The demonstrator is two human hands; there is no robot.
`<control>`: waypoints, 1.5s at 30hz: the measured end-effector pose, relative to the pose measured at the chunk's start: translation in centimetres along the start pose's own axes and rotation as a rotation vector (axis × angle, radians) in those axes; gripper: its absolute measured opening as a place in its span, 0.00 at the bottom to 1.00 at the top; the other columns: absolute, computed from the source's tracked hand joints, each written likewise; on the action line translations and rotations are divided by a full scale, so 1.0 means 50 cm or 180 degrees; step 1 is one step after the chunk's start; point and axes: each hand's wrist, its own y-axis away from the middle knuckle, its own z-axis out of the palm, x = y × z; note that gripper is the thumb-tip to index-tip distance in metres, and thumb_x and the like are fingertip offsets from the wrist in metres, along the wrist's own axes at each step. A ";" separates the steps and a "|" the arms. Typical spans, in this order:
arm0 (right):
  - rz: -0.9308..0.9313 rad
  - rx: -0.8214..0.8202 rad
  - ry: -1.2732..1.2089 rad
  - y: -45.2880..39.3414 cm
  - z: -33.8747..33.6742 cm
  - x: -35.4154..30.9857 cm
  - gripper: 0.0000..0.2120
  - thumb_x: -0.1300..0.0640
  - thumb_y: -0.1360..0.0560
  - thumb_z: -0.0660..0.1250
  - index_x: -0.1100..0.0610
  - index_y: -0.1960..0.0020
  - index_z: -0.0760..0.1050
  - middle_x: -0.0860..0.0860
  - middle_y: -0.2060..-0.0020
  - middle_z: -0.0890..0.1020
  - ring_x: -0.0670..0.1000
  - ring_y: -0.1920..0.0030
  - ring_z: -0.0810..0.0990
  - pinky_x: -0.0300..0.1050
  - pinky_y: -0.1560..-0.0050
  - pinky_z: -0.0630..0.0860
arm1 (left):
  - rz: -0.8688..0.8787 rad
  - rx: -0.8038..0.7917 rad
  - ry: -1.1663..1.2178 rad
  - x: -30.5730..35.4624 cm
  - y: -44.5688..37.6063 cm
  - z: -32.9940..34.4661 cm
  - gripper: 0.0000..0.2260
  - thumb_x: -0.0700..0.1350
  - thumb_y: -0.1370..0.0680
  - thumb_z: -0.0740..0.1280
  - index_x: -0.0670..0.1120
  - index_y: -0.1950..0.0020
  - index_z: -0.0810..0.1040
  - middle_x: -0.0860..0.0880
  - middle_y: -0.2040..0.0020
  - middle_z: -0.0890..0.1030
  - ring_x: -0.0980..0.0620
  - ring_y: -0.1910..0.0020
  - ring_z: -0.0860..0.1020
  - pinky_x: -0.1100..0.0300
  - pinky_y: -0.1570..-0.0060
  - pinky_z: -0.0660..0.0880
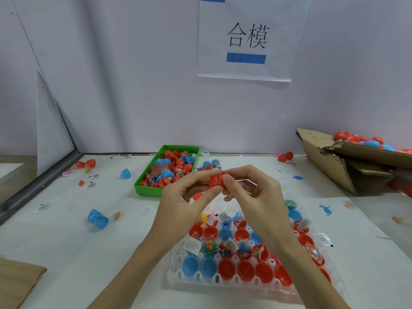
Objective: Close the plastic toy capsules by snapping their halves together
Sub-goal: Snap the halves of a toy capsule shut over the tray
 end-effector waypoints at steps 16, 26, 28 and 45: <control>0.0282 0.0016 -0.0418 0.004 0.001 -0.017 0.11 0.46 0.27 0.72 0.48 0.46 0.84 0.43 0.55 0.87 0.45 0.53 0.86 0.31 0.54 0.79 | 0.0763 0.0140 -0.1034 0.009 0.001 -0.002 0.22 0.47 0.25 0.74 0.49 0.31 0.80 0.52 0.41 0.85 0.58 0.44 0.84 0.66 0.42 0.80; 0.0726 0.0279 -0.0868 0.010 0.026 -0.011 0.12 0.45 0.24 0.71 0.51 0.47 0.84 0.47 0.54 0.88 0.48 0.53 0.88 0.32 0.54 0.80 | 0.0411 -0.0061 -0.0676 0.008 0.007 0.009 0.20 0.47 0.19 0.67 0.47 0.27 0.77 0.50 0.39 0.81 0.52 0.38 0.81 0.59 0.41 0.81; 0.0660 0.0280 -0.0797 0.010 0.028 -0.012 0.11 0.46 0.25 0.71 0.51 0.46 0.83 0.46 0.54 0.88 0.47 0.52 0.88 0.32 0.54 0.80 | 0.0245 0.0033 -0.0391 0.007 0.010 0.014 0.19 0.46 0.19 0.67 0.46 0.28 0.78 0.51 0.37 0.82 0.51 0.37 0.81 0.57 0.40 0.81; 0.0401 0.0124 -0.0403 0.012 0.030 -0.002 0.08 0.51 0.24 0.73 0.51 0.46 0.82 0.43 0.54 0.86 0.45 0.51 0.87 0.33 0.52 0.81 | -0.0694 0.0212 0.0406 0.012 -0.005 0.003 0.07 0.43 0.22 0.75 0.52 0.46 0.84 0.51 0.52 0.87 0.51 0.53 0.86 0.64 0.54 0.82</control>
